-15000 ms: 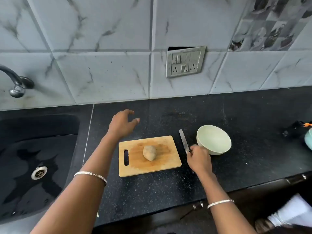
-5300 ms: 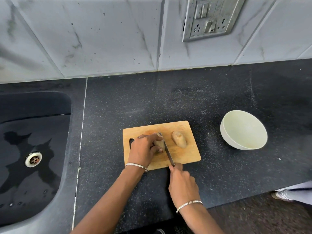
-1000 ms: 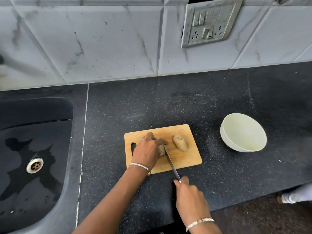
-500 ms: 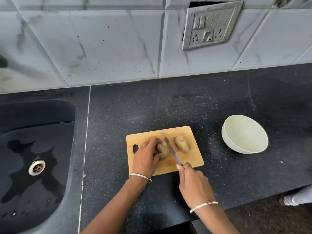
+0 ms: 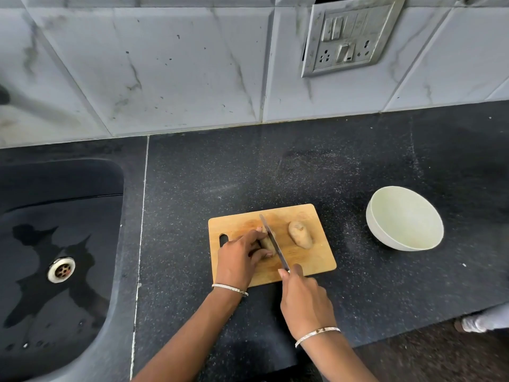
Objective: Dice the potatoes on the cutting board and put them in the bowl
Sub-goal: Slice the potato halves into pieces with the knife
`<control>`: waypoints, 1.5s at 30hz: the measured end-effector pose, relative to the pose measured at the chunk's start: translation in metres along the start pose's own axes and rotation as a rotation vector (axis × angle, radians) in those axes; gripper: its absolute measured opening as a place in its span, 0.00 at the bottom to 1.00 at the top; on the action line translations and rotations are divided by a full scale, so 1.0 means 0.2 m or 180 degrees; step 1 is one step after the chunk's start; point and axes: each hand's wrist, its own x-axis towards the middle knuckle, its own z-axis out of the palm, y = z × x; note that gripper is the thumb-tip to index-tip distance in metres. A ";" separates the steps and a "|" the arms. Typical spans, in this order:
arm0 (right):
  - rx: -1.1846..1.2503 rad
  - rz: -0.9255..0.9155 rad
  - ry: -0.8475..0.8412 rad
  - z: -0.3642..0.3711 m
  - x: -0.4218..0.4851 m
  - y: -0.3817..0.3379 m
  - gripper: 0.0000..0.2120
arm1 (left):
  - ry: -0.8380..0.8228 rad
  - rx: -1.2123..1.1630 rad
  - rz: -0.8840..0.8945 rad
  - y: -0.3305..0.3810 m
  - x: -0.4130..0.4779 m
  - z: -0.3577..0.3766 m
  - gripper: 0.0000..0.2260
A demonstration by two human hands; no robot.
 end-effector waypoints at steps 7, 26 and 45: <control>-0.0091 0.0002 0.0006 0.01 0.03 -0.04 0.18 | 0.0000 -0.0236 -0.0012 -0.04 0.00 0.03 0.12; -0.0149 0.0070 -0.0086 0.09 0.00 -0.01 0.17 | 0.0182 0.0011 -0.0037 -0.01 0.01 0.02 0.10; 0.0195 0.0017 -0.0177 -0.06 -0.23 0.16 0.16 | 0.0081 -0.0303 -0.0127 0.01 -0.01 0.01 0.14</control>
